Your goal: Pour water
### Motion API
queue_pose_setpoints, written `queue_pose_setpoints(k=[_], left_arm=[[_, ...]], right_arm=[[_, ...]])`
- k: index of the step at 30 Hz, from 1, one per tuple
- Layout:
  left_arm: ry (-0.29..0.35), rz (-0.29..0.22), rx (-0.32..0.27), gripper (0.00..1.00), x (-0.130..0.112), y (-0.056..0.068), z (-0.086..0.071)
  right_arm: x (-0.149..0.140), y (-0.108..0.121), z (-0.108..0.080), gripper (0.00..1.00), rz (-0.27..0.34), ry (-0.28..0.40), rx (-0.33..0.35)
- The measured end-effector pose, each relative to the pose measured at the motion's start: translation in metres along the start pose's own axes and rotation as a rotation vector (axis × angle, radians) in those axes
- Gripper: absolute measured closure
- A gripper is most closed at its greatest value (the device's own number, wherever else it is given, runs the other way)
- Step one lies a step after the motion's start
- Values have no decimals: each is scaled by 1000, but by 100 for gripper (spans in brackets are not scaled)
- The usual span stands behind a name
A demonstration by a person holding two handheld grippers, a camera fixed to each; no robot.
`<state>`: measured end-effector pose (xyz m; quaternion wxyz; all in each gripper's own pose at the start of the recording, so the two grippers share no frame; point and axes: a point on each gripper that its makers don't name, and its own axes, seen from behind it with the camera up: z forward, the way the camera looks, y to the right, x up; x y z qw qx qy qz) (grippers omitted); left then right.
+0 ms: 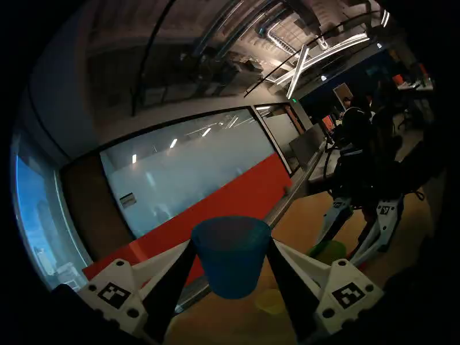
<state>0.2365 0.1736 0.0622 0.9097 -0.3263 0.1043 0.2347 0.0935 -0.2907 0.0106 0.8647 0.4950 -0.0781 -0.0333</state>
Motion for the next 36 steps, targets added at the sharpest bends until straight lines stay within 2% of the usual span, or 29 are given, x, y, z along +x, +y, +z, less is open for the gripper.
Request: queue_pose_setpoints(k=[7,14,36], left_arm=[[10,47,2,15,5,-1,2],[19,70,4,15,6,-3,1],[38,179,-17,15,23,8,-1]], right_arm=[[0,-4,1,8,-8,-3,11],[1,-7,1,8,-9,1,21],[3,-21,3,8,-19,2,55]])
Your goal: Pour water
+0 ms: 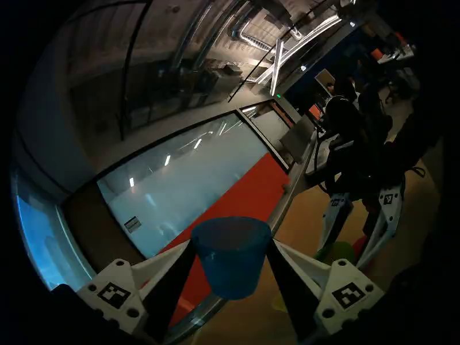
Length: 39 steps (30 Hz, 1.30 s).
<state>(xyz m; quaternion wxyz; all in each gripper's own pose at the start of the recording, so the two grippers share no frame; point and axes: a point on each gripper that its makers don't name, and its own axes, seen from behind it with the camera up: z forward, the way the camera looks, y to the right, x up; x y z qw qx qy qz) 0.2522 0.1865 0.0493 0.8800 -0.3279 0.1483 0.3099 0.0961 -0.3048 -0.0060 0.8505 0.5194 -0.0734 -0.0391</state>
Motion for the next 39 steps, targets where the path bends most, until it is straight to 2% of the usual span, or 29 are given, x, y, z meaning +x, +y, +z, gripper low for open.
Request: queue_pose_setpoints(k=[39], left_arm=[[7,204,-12,15,16,12,3]], right_arm=[[1,-1,-1,8,-6,9,13]])
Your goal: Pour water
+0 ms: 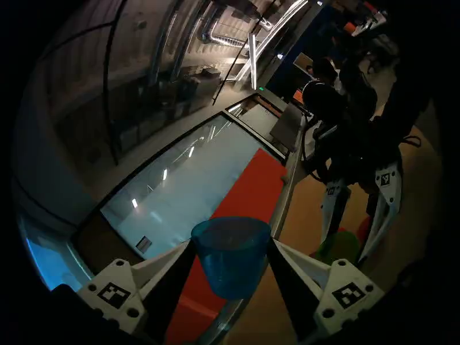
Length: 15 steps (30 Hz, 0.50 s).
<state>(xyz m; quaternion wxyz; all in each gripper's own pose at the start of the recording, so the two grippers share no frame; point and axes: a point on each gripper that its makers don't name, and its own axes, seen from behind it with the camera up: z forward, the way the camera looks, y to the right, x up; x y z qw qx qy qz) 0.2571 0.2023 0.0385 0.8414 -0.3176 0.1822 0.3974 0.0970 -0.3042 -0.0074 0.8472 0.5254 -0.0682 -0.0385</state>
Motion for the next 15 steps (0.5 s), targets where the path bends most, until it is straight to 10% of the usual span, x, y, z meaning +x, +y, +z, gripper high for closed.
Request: queue_pose_setpoints(k=[15], left_arm=[[-4,67,-10,15,2,3,1]], right_arm=[[6,0,-1,8,1,19,-1]])
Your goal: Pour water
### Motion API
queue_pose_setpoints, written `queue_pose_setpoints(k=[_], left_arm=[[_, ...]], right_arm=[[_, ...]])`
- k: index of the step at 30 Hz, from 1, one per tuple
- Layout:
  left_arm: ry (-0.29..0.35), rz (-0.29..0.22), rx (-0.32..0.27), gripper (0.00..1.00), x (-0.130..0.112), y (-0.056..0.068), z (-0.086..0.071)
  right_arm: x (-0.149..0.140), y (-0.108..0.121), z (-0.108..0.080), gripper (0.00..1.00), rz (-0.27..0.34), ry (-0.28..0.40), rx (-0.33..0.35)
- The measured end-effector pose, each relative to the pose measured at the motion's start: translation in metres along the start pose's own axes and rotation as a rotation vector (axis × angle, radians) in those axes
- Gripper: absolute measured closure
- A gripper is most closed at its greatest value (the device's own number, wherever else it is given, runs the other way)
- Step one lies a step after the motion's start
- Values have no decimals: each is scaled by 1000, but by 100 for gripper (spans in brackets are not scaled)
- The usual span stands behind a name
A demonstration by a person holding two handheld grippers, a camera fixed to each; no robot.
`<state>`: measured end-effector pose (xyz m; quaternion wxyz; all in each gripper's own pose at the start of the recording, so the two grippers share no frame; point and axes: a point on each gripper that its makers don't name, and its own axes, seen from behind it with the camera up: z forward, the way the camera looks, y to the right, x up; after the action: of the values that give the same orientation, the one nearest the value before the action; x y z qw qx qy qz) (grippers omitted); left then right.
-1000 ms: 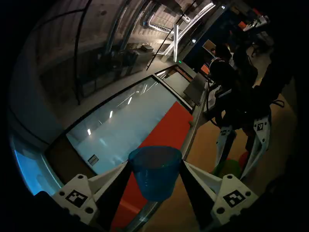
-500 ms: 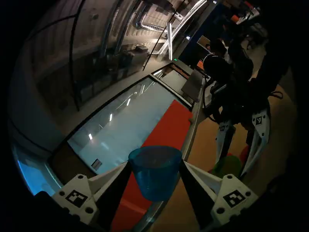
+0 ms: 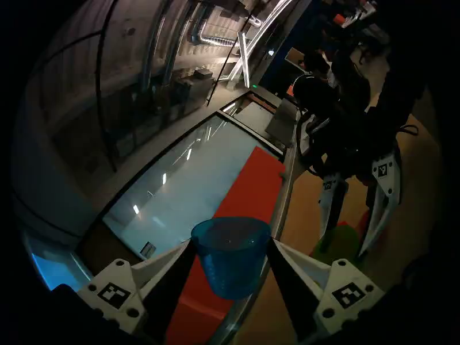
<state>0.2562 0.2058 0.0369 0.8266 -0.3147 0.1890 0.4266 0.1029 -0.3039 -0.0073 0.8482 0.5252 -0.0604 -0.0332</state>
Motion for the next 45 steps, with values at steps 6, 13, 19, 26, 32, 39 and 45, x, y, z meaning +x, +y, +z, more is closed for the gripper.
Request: queue_pose_setpoints(k=[6,13,19,26,32,39,45], left_arm=[[-3,16,-5,15,0,1,0],[-8,36,-11,15,0,3,1],[-8,47,-13,15,1,5,2],[-12,72,-13,15,2,7,4],[-12,83,-19,15,2,11,5],[-12,97,-14,15,2,10,4],[-11,113,-10,15,2,11,5]], right_arm=[[2,1,0,8,1,9,-1],[-1,3,-2,8,0,13,-2],[-3,5,-4,8,5,16,-4],[-4,6,-5,8,4,17,-6],[-4,5,-6,8,4,18,-4],[-3,5,-5,8,5,18,-4],[0,4,-4,8,3,18,-3]])
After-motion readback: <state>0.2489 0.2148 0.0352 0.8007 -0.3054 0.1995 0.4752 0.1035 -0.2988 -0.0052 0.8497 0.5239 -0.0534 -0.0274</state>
